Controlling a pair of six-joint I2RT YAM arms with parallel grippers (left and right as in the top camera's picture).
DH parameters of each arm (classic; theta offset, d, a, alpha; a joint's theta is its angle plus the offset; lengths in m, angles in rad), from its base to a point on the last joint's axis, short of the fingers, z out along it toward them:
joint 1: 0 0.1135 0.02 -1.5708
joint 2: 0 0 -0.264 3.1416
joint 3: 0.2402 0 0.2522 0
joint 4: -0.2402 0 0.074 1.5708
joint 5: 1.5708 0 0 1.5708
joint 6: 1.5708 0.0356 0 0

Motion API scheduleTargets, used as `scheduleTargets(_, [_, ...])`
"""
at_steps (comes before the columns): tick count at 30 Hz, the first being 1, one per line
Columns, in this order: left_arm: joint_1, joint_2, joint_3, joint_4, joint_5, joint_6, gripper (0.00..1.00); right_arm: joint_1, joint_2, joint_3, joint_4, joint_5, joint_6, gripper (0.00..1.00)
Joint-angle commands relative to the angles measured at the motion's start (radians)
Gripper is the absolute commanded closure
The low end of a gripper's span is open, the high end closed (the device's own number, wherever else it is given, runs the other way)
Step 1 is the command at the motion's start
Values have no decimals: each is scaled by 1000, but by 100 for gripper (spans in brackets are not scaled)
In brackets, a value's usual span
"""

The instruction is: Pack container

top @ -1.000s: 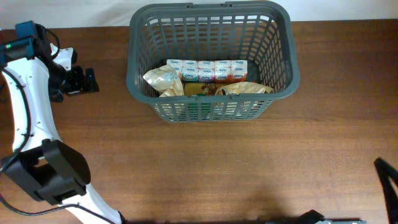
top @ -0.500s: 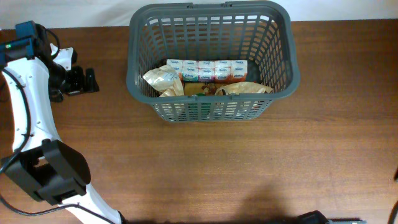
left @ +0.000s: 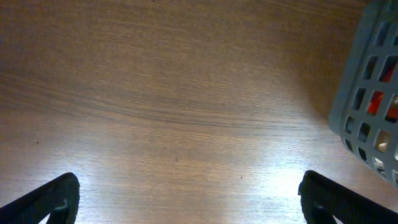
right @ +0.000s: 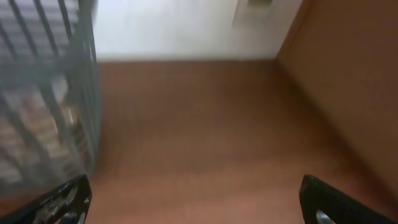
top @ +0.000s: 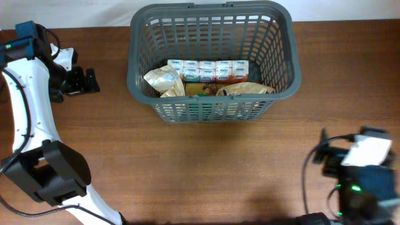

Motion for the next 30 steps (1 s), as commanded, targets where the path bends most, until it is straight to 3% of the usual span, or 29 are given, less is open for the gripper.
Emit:
scheduleTargets(1, [2, 7, -6, 2, 8, -9, 1, -21, -86, -194, 43, -71, 9, 1])
scheduleTargets(4, [2, 7, -6, 2, 8, -9, 1, -45, -209, -411, 200, -132, 10, 1])
scheduleTargets(9, [2, 7, -6, 2, 8, -9, 1, -61, -384, -556, 294, -184, 16, 1])
scheduleTargets(30, [2, 7, -6, 2, 8, -9, 1, -169, -431, -652, 294, -173, 16, 1])
